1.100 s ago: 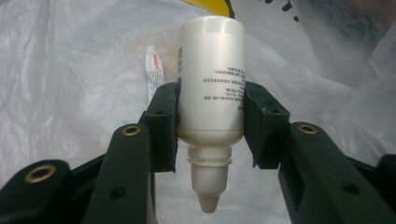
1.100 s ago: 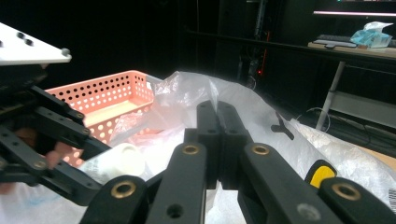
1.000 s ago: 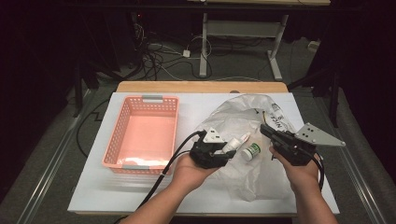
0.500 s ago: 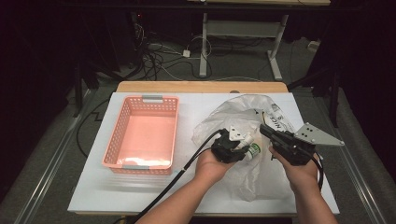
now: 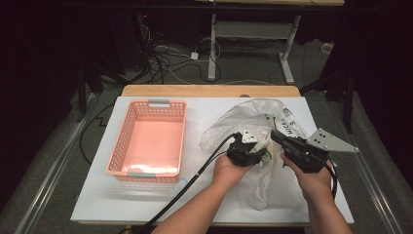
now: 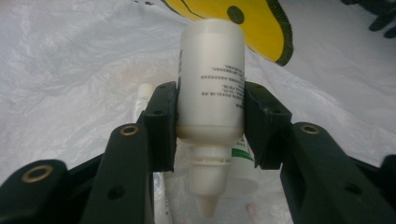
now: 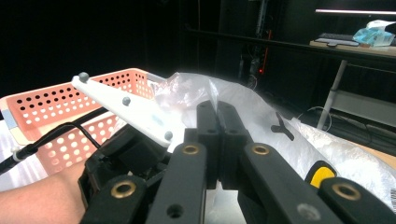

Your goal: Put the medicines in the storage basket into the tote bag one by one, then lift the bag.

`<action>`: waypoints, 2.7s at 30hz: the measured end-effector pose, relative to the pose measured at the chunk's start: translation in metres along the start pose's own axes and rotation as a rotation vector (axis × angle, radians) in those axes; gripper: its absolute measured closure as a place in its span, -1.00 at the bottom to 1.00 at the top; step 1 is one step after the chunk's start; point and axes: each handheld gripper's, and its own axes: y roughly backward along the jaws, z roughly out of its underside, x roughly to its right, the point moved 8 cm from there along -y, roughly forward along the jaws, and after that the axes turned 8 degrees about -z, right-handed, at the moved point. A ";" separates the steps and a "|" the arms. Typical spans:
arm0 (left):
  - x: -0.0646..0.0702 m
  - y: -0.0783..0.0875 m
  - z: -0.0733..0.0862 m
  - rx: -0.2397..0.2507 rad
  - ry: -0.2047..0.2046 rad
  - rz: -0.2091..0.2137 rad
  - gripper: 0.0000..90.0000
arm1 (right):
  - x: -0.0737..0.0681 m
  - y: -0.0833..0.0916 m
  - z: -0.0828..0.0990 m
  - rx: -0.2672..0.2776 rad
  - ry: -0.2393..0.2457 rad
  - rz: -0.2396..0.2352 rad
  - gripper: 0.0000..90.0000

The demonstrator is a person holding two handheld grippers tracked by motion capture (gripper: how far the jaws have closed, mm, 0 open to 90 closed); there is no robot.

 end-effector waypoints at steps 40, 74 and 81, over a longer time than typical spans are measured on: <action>-0.018 0.076 0.113 -0.265 -0.090 -0.073 -0.94 | 0.004 -0.001 0.007 -0.016 -0.015 0.016 1.00; -0.029 0.094 0.104 -0.039 0.069 -0.082 0.97 | 0.006 0.001 0.009 -0.011 -0.016 0.036 1.00; -0.035 0.119 0.066 0.141 0.036 -0.156 0.97 | 0.008 0.002 0.007 0.014 -0.028 0.032 1.00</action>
